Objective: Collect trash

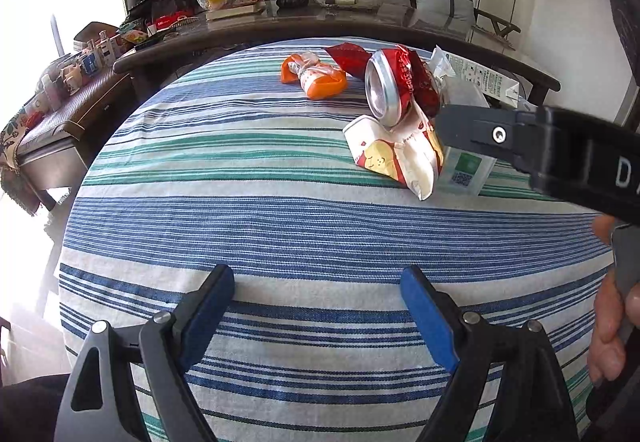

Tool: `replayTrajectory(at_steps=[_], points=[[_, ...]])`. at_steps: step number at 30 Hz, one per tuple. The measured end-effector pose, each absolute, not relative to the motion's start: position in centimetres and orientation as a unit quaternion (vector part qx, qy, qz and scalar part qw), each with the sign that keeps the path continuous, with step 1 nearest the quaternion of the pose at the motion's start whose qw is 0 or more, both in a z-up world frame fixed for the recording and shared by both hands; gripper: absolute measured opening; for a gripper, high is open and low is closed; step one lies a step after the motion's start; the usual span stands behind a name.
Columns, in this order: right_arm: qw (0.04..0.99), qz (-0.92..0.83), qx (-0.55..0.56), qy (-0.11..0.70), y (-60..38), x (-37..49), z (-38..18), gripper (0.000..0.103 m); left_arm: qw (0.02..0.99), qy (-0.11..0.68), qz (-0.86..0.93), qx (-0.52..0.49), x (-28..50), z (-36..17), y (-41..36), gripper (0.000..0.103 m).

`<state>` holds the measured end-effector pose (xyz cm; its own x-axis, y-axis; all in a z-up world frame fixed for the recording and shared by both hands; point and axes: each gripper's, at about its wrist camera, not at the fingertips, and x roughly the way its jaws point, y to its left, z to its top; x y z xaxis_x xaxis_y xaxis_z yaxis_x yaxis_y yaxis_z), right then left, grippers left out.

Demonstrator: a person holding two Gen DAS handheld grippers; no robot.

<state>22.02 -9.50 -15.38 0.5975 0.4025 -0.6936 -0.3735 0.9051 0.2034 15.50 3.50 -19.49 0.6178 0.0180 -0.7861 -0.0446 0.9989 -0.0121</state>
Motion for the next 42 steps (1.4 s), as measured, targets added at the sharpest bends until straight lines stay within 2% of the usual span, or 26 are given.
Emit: replayTrajectory(at_steps=[3,4,5,6,8,11,16,19,20,24,25,26,28,29,32,35,36,38,39,40,41,42], points=[[0.889,0.208,0.023,0.406,-9.0,23.2,-15.9,0.090,0.899,0.437,0.017,-0.015,15.5,-19.5,3.5,0.087],[0.889,0.204,0.027,0.410,-9.2,23.6,-16.1,0.084,0.899,0.437,0.017,-0.015,15.5,-19.5,3.5,0.087],[0.888,0.202,0.033,0.412,-9.6,23.8,-16.3,0.071,0.899,0.437,0.017,-0.015,15.5,-19.5,3.5,0.088],[0.885,0.207,0.044,0.415,-10.3,23.9,-16.4,0.066,0.899,0.437,0.017,-0.015,15.5,-19.5,3.5,0.088],[0.882,0.209,0.067,0.417,-11.8,23.6,-16.2,0.046,0.899,0.437,0.018,-0.015,15.5,-19.5,3.5,0.088],[0.882,0.209,0.088,0.412,-14.2,22.4,-16.0,0.041,0.899,0.437,0.018,-0.014,15.6,-19.5,3.6,0.088],[0.861,0.215,0.180,0.424,-20.0,20.1,-16.8,0.040,0.899,0.437,0.018,-0.014,15.6,-19.5,3.6,0.088],[0.842,0.209,0.244,0.434,-23.2,19.3,-17.7,0.040,0.899,0.437,0.018,-0.014,15.6,-19.5,3.6,0.089],[0.837,0.203,0.259,0.437,-24.1,19.1,-18.1,0.044,0.899,0.437,0.017,-0.014,15.6,-19.5,3.6,0.089],[0.853,0.157,0.239,0.437,-26.2,18.6,-18.3,0.046,0.899,0.437,0.017,-0.015,15.6,-19.5,3.6,0.089],[0.856,0.151,0.230,0.438,-26.3,18.5,-18.3,0.052,0.900,0.436,0.016,-0.016,15.6,-19.4,3.6,0.089],[0.859,0.146,0.221,0.438,-26.2,18.4,-18.2,0.065,0.901,0.434,0.012,-0.019,15.5,-19.4,3.6,0.088],[0.871,0.132,0.194,0.432,-26.0,17.5,-18.0,0.084,0.908,0.417,-0.014,-0.036,15.2,-18.9,3.3,0.088],[0.875,0.127,0.182,0.431,-26.1,17.1,-18.1,0.090,0.910,0.411,-0.029,-0.046,15.2,-18.5,3.1,0.088],[0.878,0.135,0.145,0.435,-25.4,15.9,-18.7,0.090,0.914,0.396,-0.066,-0.053,16.3,-17.4,1.7,0.088],[0.885,0.133,0.109,0.433,-24.6,15.2,-19.1,0.090,0.922,0.381,-0.065,-0.016,18.5,-16.3,-0.3,0.087],[0.887,0.133,0.101,0.431,-24.4,15.0,-19.1,0.090,0.924,0.379,-0.060,-0.006,19.3,-16.2,-0.9,0.084],[0.889,0.134,0.091,0.429,-24.4,14.6,-19.2,0.090,0.922,0.383,-0.056,0.004,21.0,-16.4,-1.5,0.063],[0.890,0.133,0.088,0.428,-24.4,14.4,-19.2,0.090,0.919,0.391,-0.057,0.008,21.8,-16.7,-1.8,0.060],[0.890,0.133,0.087,0.427,-24.5,14.2,-19.3,0.090,0.916,0.397,-0.058,0.011,22.3,-17.0,-2.0,0.051],[0.891,0.132,0.086,0.427,-24.6,14.2,-19.3,0.090,0.913,0.403,-0.057,0.015,22.8,-17.4,-2.1,0.035],[0.891,0.130,0.087,0.426,-24.7,14.1,-19.3,0.090,0.911,0.408,-0.056,0.020,22.9,-17.7,-2.2,0.026]])
